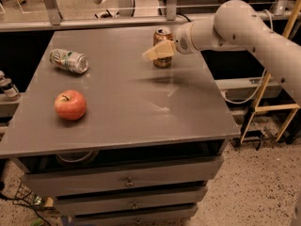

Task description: Knock orange can over

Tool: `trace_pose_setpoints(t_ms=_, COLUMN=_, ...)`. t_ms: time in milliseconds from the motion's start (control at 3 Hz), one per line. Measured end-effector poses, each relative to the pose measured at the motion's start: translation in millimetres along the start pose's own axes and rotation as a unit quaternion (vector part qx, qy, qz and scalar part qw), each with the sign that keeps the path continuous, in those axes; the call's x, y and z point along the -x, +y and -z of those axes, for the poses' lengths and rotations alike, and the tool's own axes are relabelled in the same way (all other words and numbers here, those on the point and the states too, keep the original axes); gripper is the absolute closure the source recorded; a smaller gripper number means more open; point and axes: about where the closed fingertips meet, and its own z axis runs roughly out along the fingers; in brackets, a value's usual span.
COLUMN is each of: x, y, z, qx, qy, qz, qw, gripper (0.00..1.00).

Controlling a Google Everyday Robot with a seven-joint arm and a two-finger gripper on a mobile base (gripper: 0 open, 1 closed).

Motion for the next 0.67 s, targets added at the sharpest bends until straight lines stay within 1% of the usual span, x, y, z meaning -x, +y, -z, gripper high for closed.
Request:
trace_pose_setpoints(t_ms=333, x=3.5, y=3.5, z=-8.8, qx=0.008, qy=-0.024, qz=-0.005, qw=0.9997, gripper=0.18)
trace_pose_setpoints(t_ms=667, x=5.4, y=6.1, z=-8.9, qx=0.017, qy=-0.037, qz=-0.002, qw=0.9992, gripper=0.49)
